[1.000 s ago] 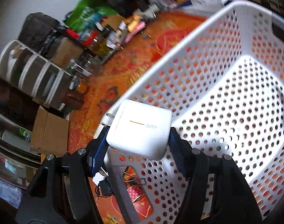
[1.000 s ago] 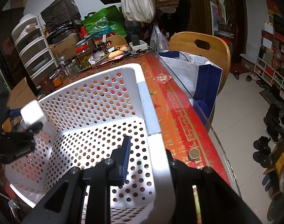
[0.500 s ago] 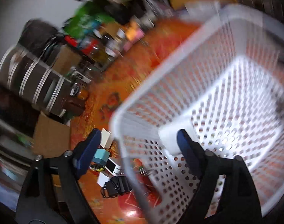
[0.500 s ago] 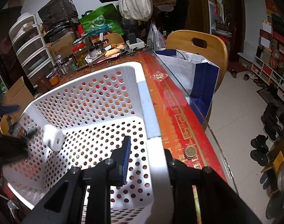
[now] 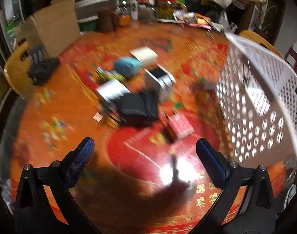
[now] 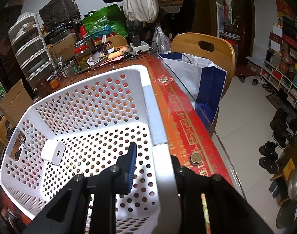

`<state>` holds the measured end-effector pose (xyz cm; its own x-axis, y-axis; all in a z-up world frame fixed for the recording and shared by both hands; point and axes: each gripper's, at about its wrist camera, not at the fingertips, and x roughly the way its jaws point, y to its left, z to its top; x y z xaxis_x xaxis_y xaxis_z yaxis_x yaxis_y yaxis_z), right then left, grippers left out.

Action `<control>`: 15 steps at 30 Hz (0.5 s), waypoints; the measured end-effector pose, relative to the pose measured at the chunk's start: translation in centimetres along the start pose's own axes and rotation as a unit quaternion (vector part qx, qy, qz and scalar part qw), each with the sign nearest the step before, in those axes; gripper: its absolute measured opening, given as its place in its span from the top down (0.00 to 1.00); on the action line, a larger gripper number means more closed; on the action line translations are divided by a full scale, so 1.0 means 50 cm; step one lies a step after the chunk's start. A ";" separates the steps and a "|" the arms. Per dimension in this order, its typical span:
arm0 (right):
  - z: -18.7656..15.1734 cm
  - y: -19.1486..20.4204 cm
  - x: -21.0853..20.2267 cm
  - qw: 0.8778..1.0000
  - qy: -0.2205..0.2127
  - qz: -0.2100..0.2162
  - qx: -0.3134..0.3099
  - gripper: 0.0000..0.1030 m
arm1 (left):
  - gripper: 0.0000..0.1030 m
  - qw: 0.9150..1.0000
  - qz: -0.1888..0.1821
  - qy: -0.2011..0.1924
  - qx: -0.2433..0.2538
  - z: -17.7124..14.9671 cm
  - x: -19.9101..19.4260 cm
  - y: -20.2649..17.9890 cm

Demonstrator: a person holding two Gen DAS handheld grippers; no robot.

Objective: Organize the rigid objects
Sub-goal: 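Grasp the pink polka-dot charger with the left tool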

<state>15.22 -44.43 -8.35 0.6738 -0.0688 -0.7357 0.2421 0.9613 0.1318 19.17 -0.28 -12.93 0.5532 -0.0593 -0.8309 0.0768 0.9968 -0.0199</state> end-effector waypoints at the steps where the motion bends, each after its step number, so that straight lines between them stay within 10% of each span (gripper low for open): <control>1: -0.001 -0.001 -0.001 1.000 -0.001 0.000 0.000 0.80 | 0.01 1.000 0.002 0.003 0.007 -0.005 0.012 -0.008; 7: 0.001 -0.001 -0.001 1.000 0.001 -0.005 0.001 0.80 | 0.10 1.000 0.001 0.000 -0.008 0.002 0.063 -0.049; 15: 0.001 -0.002 0.000 1.000 0.002 -0.005 0.000 0.80 | 0.46 1.000 0.005 0.013 -0.017 0.040 0.099 -0.063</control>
<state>15.24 -44.54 -8.33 0.6691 -0.0775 -0.7391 0.2491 0.9604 0.1248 23.33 -3.84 -15.84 0.5315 -0.0488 -0.8456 0.0438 0.9986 -0.0301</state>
